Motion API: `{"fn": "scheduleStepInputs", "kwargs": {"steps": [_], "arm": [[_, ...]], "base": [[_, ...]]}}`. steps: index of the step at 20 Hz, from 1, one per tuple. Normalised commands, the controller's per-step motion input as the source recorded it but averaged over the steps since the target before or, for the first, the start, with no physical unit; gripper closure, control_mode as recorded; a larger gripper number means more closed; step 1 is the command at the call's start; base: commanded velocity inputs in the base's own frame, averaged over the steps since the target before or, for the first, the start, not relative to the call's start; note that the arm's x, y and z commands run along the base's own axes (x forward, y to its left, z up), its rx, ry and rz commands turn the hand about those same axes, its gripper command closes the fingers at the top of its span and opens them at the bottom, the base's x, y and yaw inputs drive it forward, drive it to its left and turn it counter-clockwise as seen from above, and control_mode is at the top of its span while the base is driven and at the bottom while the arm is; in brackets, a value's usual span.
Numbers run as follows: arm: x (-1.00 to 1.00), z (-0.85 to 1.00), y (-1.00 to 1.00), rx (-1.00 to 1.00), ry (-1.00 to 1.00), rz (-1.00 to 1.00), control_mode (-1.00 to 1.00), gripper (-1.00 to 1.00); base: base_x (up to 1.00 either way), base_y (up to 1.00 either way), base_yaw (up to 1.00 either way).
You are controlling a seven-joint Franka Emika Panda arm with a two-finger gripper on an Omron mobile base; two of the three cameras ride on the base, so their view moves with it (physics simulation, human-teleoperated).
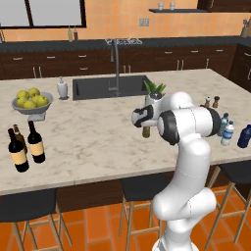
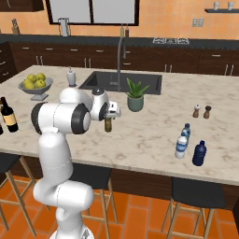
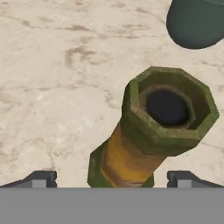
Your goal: Move the plastic bottles in the middle to the plastics group, and the glass bottles in the middle to the glass group.
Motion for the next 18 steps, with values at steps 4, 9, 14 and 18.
{"fn": "scheduleStepInputs", "kwargs": {"steps": [4,9,14,18], "arm": [[0.06,-0.07,0.0,0.0,0.0,0.0,-1.0,-1.0],[0.0,0.0,0.0,0.0,0.0,0.0,-1.0,1.0],[-0.06,0.0,0.0,0.0,-0.05,0.0,-1.0,1.0],[-0.3,0.35,0.09,0.04,-0.14,0.08,-1.0,1.0]], "base": [[0.0,0.0,0.0],[0.0,0.0,0.0],[0.0,0.0,0.0],[0.0,0.0,0.0]]}}
